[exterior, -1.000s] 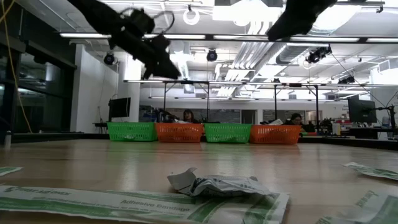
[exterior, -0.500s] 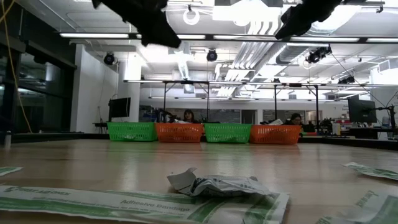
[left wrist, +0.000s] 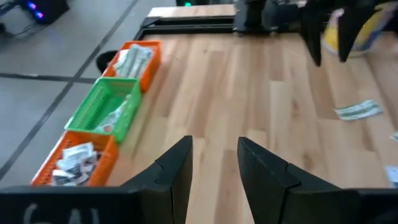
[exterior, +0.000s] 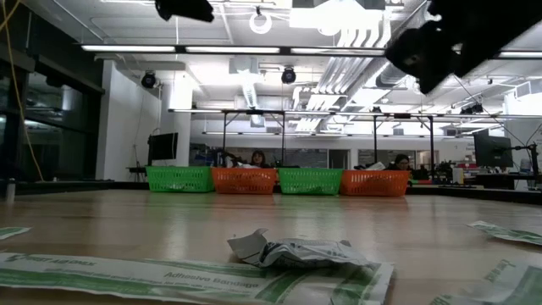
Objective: Pick & Place First Aid Supplies
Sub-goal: Put the green bandage pack in the right orange bin
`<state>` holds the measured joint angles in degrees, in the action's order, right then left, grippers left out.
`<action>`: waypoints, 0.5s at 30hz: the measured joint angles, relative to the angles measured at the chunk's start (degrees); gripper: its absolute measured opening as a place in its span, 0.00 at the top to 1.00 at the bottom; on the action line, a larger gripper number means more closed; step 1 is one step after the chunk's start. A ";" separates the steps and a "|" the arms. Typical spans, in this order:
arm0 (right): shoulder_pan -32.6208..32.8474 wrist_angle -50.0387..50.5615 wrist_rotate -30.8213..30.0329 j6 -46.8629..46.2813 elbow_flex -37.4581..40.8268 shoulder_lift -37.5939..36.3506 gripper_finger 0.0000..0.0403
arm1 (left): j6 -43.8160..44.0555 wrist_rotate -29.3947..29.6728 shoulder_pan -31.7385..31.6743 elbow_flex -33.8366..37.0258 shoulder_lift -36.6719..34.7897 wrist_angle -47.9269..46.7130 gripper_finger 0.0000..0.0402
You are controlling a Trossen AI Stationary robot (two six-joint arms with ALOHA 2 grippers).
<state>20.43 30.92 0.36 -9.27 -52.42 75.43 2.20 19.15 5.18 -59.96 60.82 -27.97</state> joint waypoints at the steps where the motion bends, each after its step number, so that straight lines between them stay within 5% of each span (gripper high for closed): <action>1: 1.27 -0.49 0.02 -0.62 0.00 1.43 0.59 | 0.51 1.07 1.76 0.00 0.00 -0.01 0.69; 15: 10.32 -11.54 -4.55 -4.25 0.00 18.96 0.59 | 6.58 12.98 17.46 0.00 0.22 -0.14 0.69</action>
<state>30.75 19.37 -4.19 -13.52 -52.42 94.39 8.79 32.13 22.64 -59.96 61.04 -28.11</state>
